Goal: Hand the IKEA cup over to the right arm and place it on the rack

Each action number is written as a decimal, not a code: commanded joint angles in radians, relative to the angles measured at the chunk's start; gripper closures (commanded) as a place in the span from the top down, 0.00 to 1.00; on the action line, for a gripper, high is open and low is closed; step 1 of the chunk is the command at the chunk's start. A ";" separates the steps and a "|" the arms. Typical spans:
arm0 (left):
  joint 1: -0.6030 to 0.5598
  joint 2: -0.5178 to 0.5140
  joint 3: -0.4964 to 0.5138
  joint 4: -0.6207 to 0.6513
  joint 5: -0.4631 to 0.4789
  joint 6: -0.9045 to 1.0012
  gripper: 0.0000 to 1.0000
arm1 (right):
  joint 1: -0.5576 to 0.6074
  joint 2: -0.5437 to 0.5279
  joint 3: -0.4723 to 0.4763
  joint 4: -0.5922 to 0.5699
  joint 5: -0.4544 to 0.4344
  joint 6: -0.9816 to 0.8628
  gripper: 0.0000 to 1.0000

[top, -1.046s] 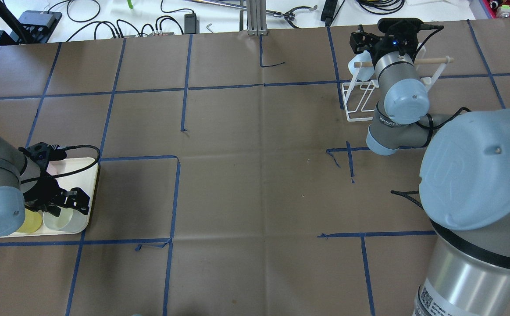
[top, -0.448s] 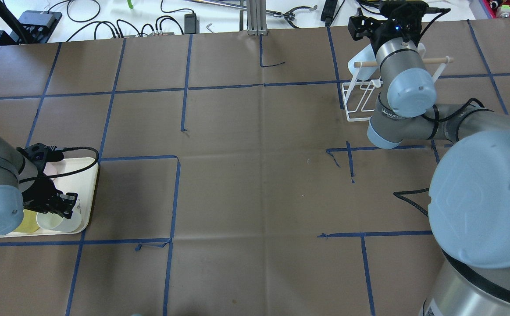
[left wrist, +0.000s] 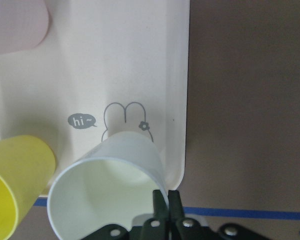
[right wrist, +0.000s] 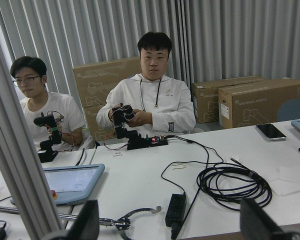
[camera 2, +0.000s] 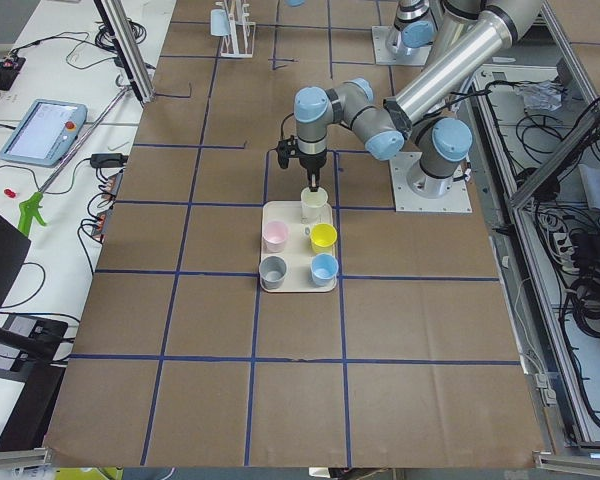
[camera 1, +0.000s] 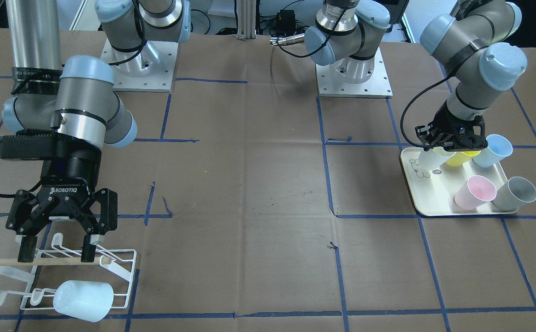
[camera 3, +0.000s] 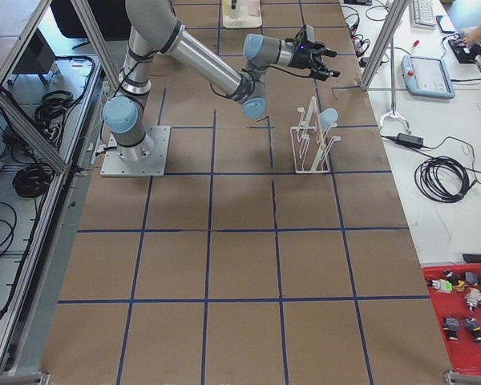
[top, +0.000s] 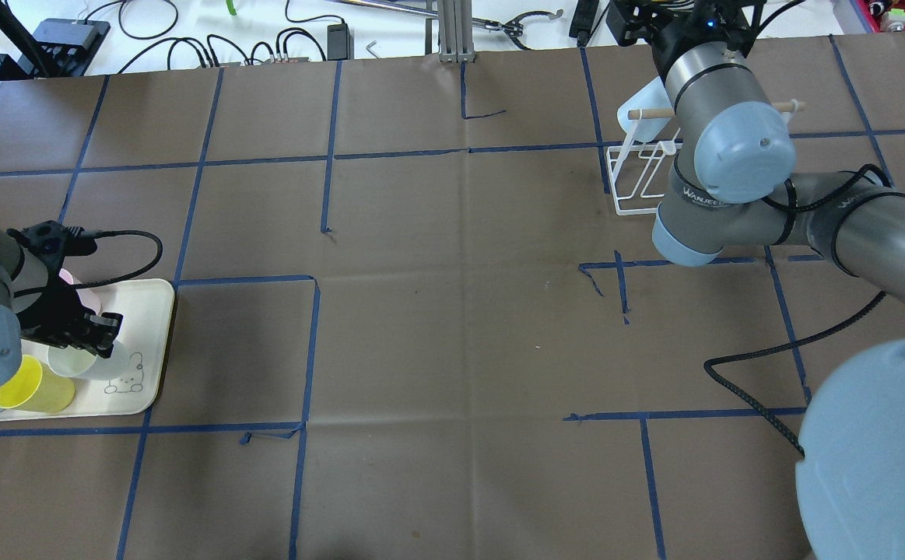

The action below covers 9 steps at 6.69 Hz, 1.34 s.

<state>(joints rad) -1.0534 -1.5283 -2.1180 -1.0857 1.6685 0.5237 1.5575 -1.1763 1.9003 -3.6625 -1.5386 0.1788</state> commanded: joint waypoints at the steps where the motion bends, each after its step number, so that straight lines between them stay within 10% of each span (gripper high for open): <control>1: -0.069 -0.038 0.332 -0.299 -0.006 0.004 0.00 | 0.045 -0.118 0.078 0.006 0.091 0.240 1.00; 3: -0.164 -0.195 0.639 -0.419 -0.038 0.019 0.00 | 0.076 -0.166 0.136 0.002 0.133 0.525 1.00; 5: -0.227 -0.254 0.797 -0.402 -0.282 0.013 0.00 | 0.102 -0.183 0.167 -0.013 0.187 0.816 1.00; 9: -0.281 -0.181 0.568 0.009 -0.832 0.010 0.00 | 0.125 -0.186 0.213 -0.089 0.209 1.220 1.00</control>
<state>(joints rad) -1.3060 -1.7468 -1.4508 -1.2240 0.9355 0.5332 1.6802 -1.3609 2.0901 -3.7282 -1.3304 1.3159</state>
